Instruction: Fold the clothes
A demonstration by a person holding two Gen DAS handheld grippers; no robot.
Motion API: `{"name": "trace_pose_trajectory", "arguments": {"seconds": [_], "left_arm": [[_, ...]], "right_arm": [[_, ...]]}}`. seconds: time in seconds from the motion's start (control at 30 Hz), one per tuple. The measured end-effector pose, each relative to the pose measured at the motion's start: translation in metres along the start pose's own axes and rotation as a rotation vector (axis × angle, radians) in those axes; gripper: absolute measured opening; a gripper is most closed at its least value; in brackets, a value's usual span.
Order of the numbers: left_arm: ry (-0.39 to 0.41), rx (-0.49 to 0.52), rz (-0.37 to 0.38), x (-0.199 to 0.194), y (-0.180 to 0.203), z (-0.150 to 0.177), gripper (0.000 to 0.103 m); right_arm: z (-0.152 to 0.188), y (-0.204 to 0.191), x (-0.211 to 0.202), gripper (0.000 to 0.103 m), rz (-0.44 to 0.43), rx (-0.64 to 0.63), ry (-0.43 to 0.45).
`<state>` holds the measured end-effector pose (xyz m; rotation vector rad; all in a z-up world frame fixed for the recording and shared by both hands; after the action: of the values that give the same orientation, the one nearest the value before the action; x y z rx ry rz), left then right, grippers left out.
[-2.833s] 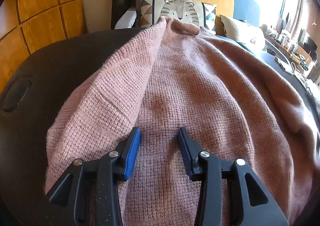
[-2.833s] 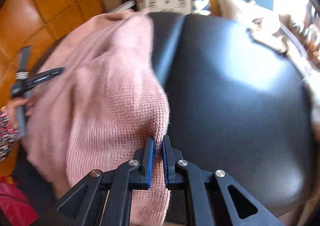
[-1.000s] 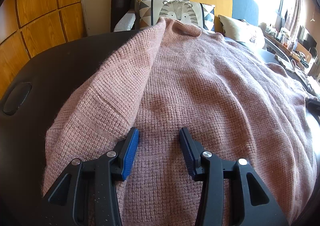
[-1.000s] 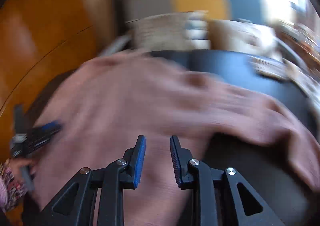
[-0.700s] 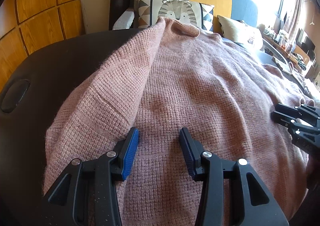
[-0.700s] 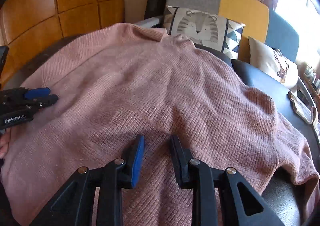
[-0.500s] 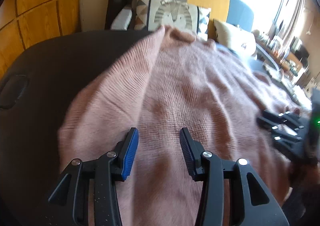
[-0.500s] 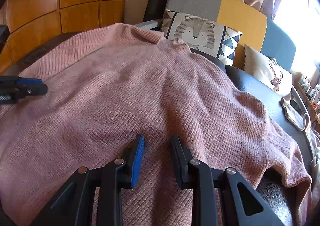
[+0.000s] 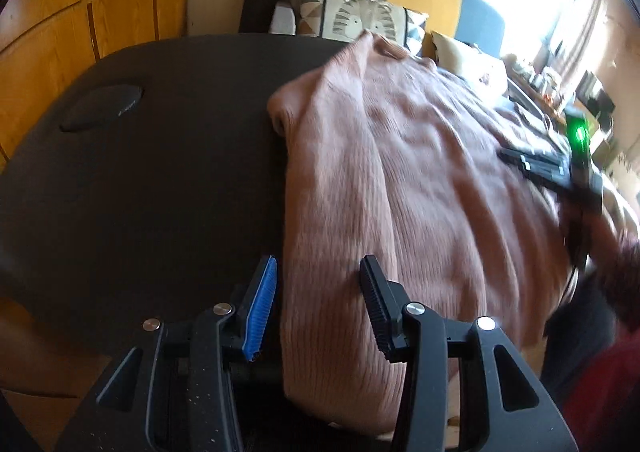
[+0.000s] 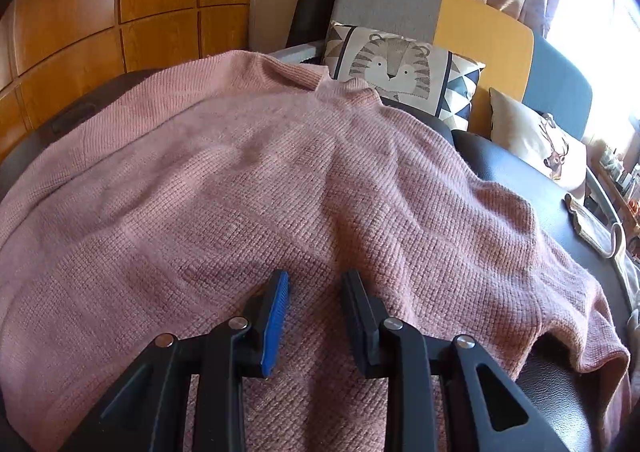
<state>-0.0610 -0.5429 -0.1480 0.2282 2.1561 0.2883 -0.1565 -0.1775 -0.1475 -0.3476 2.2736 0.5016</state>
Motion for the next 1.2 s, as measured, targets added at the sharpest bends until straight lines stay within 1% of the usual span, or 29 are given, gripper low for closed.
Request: {"name": "trace_pose_trajectory", "arguments": {"seconds": [0.03,0.07,0.1,0.17,0.2,0.23,0.27,0.3,0.37,0.5,0.6,0.67,0.73,0.8,0.83,1.0,1.1,1.2], "left_arm": [[0.008,-0.003,0.0,0.0,0.0,0.003,0.049],[0.016,-0.006,0.001,-0.001,0.0,0.007,0.056],[0.019,-0.016,0.003,0.0,-0.001,0.01,0.059],[0.011,-0.058,0.022,0.004,-0.004,0.014,0.059],[0.006,-0.084,0.048,0.005,-0.003,0.015,0.056],[-0.003,-0.104,0.076,0.006,-0.002,0.016,0.034],[-0.009,-0.12,0.096,0.007,0.0,0.016,0.027],[-0.009,-0.115,0.094,0.006,0.003,0.014,0.025],[-0.007,-0.068,0.06,0.003,0.01,0.008,0.019],[0.022,-0.008,0.014,-0.014,0.016,-0.007,0.017],[0.079,-0.031,-0.019,-0.028,0.004,-0.035,0.017],[0.129,-0.067,-0.043,-0.039,-0.008,-0.059,0.017],[0.173,-0.092,-0.076,-0.049,-0.024,-0.083,0.017],[0.212,-0.101,-0.135,-0.054,-0.04,-0.11,0.017],[0.219,-0.108,-0.159,-0.052,-0.047,-0.121,0.017],[0.203,-0.177,-0.294,-0.028,-0.099,-0.169,0.016],[0.187,-0.201,-0.383,-0.007,-0.125,-0.188,0.016],[0.154,-0.196,-0.468,0.017,-0.145,-0.2,0.016]], "right_arm": [[0.0,0.0,0.0,0.028,0.0,-0.001,0.0],[0.0,0.0,0.0,0.028,0.0,0.0,0.001],[0.0,0.0,0.0,0.028,0.0,0.0,0.001],[0.0,0.001,0.0,0.028,-0.001,0.0,0.002],[0.0,0.001,0.0,0.028,-0.001,0.0,0.002],[0.001,0.001,-0.001,0.028,0.0,-0.001,0.002],[0.001,0.001,-0.001,0.028,0.001,-0.001,0.002],[0.001,0.001,-0.001,0.028,0.002,-0.002,0.002],[0.001,0.001,-0.002,0.028,0.003,-0.002,0.003],[0.001,0.001,-0.002,0.028,0.003,-0.002,0.003],[0.001,0.001,-0.002,0.028,0.004,-0.003,0.004],[0.001,0.001,-0.002,0.028,0.005,-0.004,0.004],[0.001,0.0,-0.003,0.028,0.005,-0.003,0.005],[0.001,0.0,-0.003,0.028,0.005,-0.003,0.005],[0.001,0.001,-0.003,0.028,0.005,-0.003,0.006],[0.0,0.0,-0.002,0.028,0.007,-0.003,0.006],[-0.001,0.0,-0.001,0.028,0.007,-0.003,0.007],[-0.001,-0.001,0.0,0.028,0.008,-0.002,0.007]]}}
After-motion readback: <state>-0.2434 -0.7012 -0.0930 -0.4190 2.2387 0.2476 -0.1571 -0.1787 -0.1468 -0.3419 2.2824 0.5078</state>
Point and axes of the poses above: each gripper's, at about its wrist camera, not at the fingertips, and x roughly the way its jaws point, y to its right, z to its underside, the point moved 6 cm from there along x, roughly the way its jaws point, and after that the axes turned 12 degrees about -x, right-handed, at the moved point
